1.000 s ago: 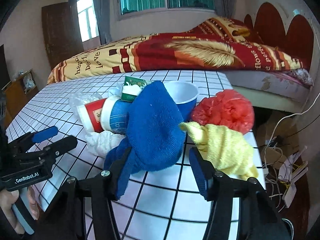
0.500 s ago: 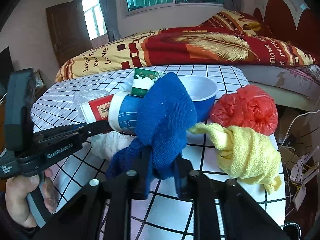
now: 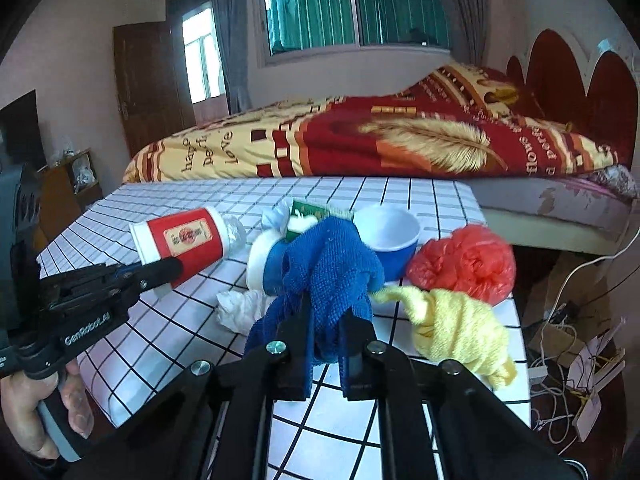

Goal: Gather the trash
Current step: 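Carry the cup and blue cloth over the black bin and open both tools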

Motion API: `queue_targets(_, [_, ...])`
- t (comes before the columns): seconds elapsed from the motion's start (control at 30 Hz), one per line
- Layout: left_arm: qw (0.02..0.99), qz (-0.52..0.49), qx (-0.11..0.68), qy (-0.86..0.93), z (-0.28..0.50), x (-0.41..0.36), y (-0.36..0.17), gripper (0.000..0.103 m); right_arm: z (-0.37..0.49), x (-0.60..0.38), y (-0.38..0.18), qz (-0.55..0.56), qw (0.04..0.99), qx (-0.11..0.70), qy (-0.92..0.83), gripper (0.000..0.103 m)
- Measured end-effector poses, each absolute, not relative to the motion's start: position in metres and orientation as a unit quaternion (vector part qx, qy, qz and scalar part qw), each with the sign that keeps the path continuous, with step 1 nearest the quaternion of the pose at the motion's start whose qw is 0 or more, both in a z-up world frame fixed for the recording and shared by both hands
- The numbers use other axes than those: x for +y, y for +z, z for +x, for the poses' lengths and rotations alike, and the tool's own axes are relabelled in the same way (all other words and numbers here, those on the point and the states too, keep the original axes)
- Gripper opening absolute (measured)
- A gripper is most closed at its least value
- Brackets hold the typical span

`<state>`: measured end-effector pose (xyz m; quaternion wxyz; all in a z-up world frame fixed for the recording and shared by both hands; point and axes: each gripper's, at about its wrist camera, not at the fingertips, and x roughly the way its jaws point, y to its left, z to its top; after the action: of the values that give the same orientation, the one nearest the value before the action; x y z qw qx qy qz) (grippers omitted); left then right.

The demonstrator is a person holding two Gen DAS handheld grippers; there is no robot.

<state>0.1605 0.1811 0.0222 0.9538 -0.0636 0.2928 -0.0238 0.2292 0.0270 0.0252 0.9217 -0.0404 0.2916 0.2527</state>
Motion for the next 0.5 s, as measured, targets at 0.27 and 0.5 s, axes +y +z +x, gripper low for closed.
queue_targets(0.27, [0.956, -0.048, 0.289, -0.029, 0.135, 0.167, 0.027, 0.004, 0.201, 0.007, 0.056, -0.036, 0.936, 0.254, 0.241, 0.010])
queue_targets(0.5, [0.956, -0.042, 0.285, -0.051, 0.117, 0.141, 0.032, 0.004, 0.170, -0.032, 0.069, -0.029, 0.947, 0.238, 0.215, 0.010])
